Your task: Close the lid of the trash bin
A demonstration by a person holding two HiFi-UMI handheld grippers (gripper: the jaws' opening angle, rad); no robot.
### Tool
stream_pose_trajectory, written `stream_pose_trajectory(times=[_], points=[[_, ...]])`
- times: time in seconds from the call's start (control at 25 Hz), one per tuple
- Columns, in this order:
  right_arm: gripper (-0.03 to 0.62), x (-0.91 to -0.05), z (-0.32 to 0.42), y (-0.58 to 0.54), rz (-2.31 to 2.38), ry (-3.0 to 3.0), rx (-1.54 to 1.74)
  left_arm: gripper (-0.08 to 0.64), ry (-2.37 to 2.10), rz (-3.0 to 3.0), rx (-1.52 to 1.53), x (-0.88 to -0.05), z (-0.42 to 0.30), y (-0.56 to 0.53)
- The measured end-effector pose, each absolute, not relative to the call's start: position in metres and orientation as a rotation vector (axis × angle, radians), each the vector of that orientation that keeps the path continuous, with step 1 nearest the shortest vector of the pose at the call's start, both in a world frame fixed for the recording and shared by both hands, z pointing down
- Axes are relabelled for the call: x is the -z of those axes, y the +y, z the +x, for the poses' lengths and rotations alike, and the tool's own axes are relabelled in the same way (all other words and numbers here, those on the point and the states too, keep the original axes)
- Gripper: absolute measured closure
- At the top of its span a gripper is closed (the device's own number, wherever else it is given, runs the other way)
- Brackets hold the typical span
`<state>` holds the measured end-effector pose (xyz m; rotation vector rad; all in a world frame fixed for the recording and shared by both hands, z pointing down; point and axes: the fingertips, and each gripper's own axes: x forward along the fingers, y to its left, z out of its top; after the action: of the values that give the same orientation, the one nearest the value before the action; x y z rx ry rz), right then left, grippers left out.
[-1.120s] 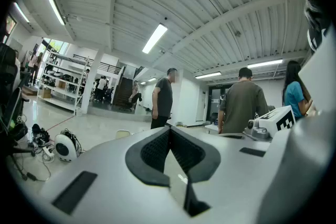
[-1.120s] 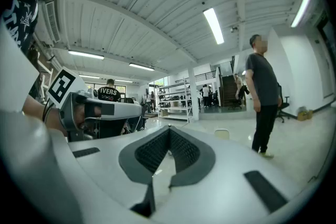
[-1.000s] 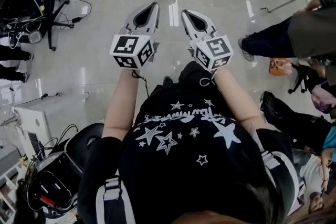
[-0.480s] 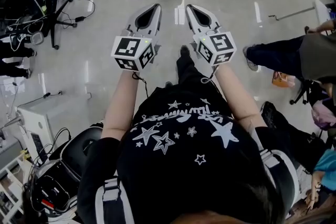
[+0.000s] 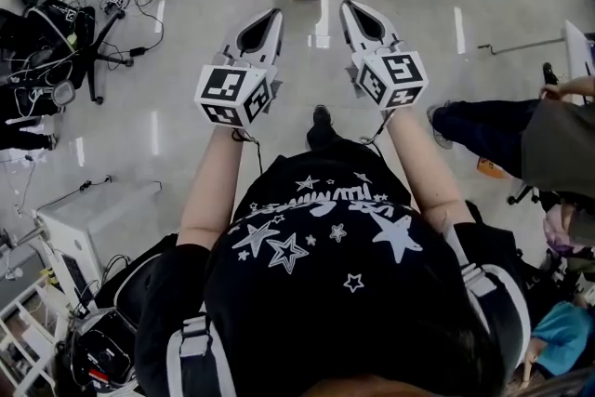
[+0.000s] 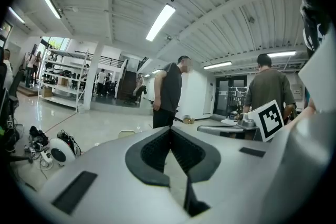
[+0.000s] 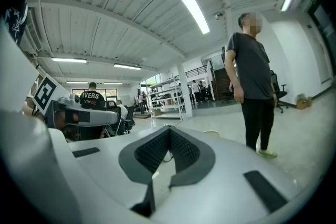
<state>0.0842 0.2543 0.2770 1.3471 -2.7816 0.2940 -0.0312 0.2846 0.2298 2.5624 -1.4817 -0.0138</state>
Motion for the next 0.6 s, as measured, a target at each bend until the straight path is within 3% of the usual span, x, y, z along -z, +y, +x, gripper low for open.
stream_pose_trajectory(times=[0.6], points=[[0.597, -0.287, 0.128, 0.15, 1.37, -2.762, -0.383, 0.549, -1.589, 2.485, -0.003, -0.229, -0.027, 0.194]])
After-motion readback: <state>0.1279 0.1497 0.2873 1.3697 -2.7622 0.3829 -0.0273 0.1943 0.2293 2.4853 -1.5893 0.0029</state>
